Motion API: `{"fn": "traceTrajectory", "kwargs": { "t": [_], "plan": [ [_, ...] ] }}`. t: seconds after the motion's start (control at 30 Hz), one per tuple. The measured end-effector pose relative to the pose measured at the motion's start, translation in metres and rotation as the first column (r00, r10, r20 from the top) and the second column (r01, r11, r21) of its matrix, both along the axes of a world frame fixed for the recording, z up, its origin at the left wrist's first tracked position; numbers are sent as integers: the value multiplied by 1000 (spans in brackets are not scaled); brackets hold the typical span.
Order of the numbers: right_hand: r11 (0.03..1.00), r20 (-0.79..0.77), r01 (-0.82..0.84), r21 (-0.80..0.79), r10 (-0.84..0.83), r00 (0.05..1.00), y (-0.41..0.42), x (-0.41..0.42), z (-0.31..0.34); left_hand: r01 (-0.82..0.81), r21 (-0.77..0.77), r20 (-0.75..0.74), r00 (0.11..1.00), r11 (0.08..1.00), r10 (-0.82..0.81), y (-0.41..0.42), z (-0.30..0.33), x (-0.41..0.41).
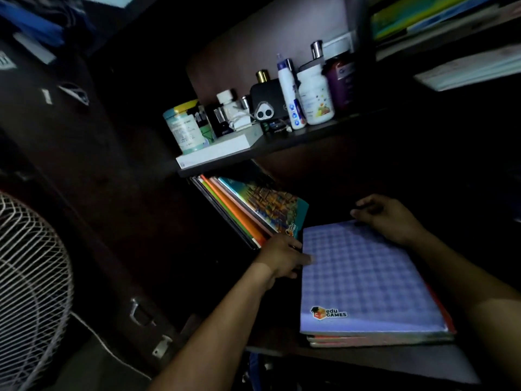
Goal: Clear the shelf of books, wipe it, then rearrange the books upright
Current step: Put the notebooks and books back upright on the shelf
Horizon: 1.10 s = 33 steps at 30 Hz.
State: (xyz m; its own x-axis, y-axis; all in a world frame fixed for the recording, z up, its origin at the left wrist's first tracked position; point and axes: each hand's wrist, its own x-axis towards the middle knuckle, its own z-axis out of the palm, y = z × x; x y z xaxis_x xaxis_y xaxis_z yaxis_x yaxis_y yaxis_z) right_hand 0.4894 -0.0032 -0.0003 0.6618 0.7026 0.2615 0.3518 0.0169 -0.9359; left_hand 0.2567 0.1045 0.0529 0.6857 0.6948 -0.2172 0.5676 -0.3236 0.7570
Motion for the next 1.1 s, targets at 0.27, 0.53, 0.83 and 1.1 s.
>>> {"fn": "traceTrajectory", "kwargs": {
  "t": [0.27,0.53,0.83,1.1],
  "plan": [
    [997,2,2,-78,-2,1000,3,5,-6,-102,-180,79,990,978,118,-2,35,7],
    [971,-236,208,119,-176,956,-4,6,11,-187,-175,483,839,967,250,6,68,31],
    [943,285,-147,-298,235,929,-3,-5,-1,-621,91,715,585,779,383,56,46,27],
    [898,419,-102,-427,297,858,-9,-9,5,-350,925,366,925,149,-97,5,10,20]
  ]
}}
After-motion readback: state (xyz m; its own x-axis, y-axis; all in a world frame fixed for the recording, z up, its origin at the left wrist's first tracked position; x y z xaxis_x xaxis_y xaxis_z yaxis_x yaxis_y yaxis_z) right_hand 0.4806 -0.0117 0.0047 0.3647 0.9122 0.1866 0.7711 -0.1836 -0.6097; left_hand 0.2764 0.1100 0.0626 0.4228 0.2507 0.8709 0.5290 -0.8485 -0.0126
